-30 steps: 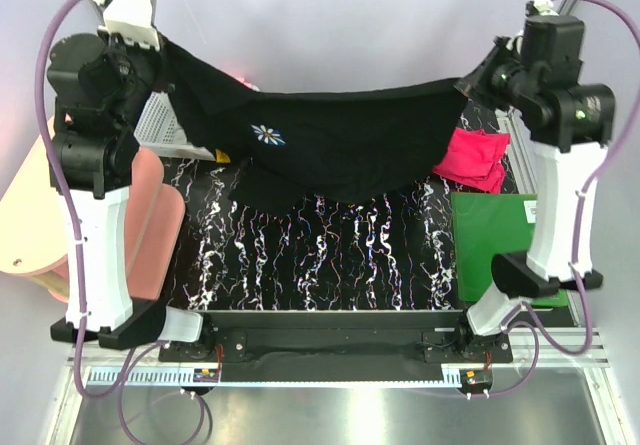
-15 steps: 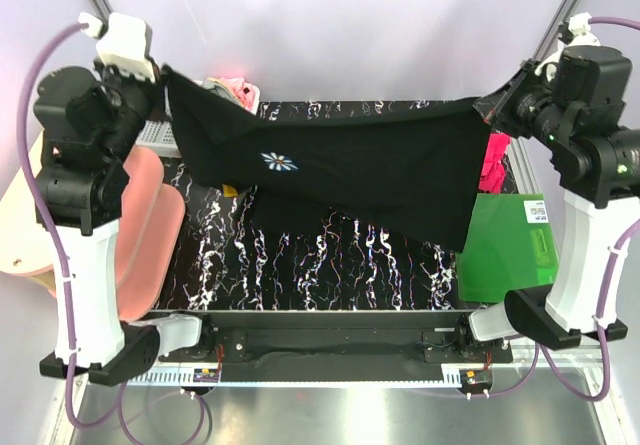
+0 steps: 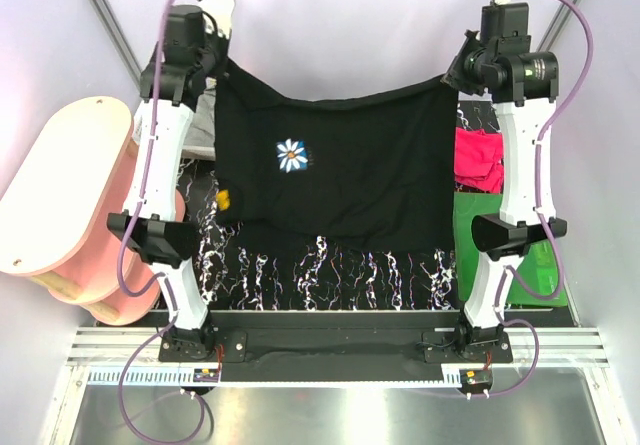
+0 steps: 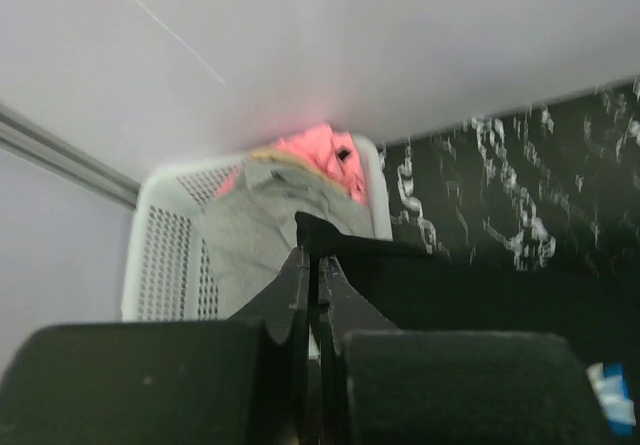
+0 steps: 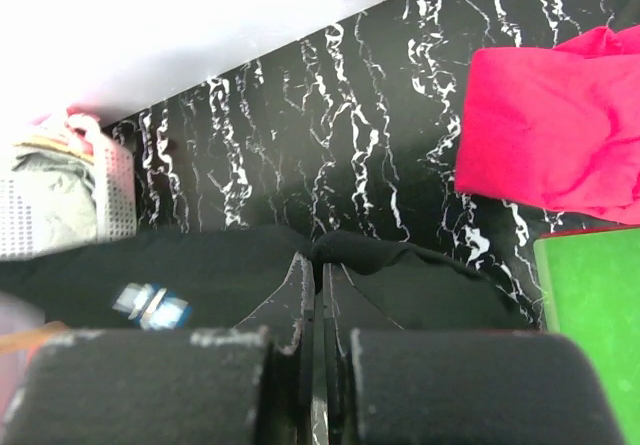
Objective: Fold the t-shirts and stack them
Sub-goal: Flatten the tshirt out
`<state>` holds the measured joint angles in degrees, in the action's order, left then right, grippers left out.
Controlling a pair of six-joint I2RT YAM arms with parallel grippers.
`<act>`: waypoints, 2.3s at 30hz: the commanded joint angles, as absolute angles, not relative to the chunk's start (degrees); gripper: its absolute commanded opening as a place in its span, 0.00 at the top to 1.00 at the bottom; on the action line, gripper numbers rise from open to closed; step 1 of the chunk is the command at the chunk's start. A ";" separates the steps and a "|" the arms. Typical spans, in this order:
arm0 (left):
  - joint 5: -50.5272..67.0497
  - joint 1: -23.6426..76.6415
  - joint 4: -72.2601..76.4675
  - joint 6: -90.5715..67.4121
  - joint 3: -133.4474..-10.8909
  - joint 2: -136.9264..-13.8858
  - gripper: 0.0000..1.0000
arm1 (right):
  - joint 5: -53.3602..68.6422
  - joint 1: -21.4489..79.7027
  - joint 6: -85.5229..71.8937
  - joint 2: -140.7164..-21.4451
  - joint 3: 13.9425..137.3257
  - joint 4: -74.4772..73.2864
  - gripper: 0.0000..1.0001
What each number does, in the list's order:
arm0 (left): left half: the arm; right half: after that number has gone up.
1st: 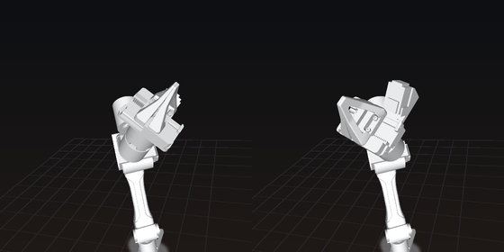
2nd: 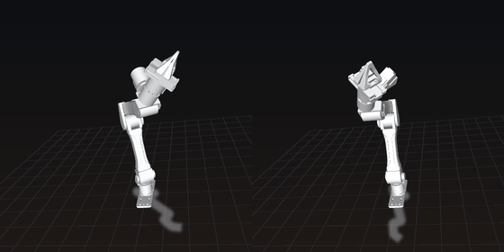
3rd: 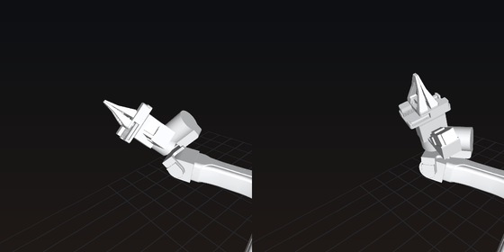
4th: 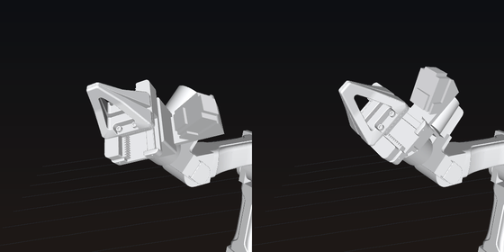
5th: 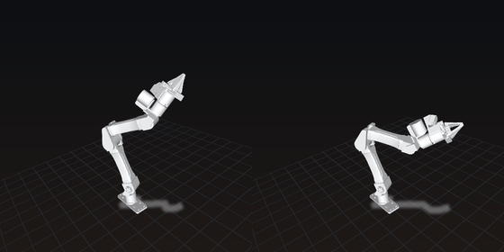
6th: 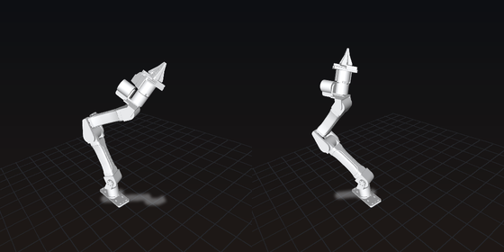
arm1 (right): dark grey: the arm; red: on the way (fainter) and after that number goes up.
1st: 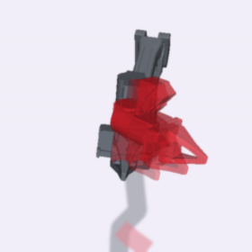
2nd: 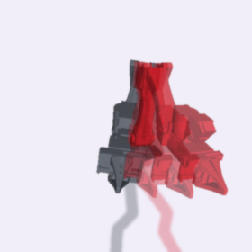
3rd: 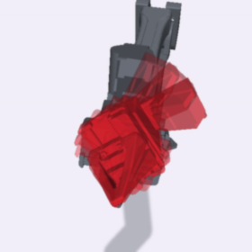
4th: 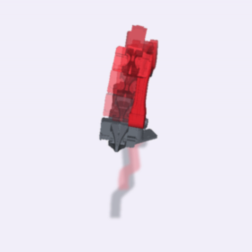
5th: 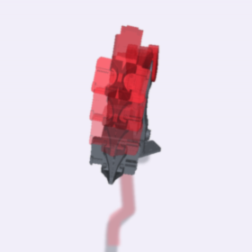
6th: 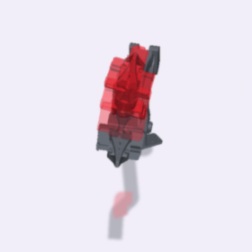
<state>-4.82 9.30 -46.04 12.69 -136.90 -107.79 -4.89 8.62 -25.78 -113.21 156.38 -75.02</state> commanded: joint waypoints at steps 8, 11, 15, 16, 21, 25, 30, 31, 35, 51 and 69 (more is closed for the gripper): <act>-8.43 15.46 -44.64 15.65 -132.28 -80.72 1.00 | 3.76 8.17 -26.63 -85.82 148.54 -73.56 1.00; -8.35 16.61 -47.45 14.77 -131.92 -73.49 1.00 | 6.85 8.17 -27.95 -77.47 144.59 -76.11 1.00; -7.30 16.70 -52.81 13.19 -130.87 -64.62 1.00 | 10.10 8.17 -29.62 -66.82 137.47 -80.06 1.00; -7.03 16.70 -54.39 12.92 -129.30 -60.77 1.00 | 10.63 8.26 -30.32 -64.80 136.50 -80.68 1.00; -6.07 16.61 -61.33 12.74 -130.41 -52.83 1.00 | 11.86 8.26 -31.37 -58.54 140.44 -89.28 1.00; -3.18 14.08 -67.23 12.92 -135.34 -51.94 1.00 | 12.92 8.26 -32.61 -58.45 145.89 -93.51 1.00; 5.08 7.39 -67.06 13.62 -134.75 -52.47 1.00 | 11.61 8.26 -33.22 -58.97 143.36 -93.34 1.00; 7.27 6.16 -66.54 13.54 -133.52 -52.73 1.00 | 10.91 8.26 -33.22 -59.15 141.78 -92.73 1.00; 8.44 5.89 -60.22 14.23 -121.14 -53.52 1.00 | 7.39 8.17 -32.43 -58.36 131.95 -88.08 1.00; -3.15 10.36 -47.90 26.80 -109.50 -88.84 1.00 | -8.16 8.26 -29.01 -64.93 89.65 -62.32 1.00; -8.52 12.39 -42.98 28.04 -119.53 -108.98 1.00 | -13.80 7.74 -27.60 -94.12 94.21 -52.03 1.00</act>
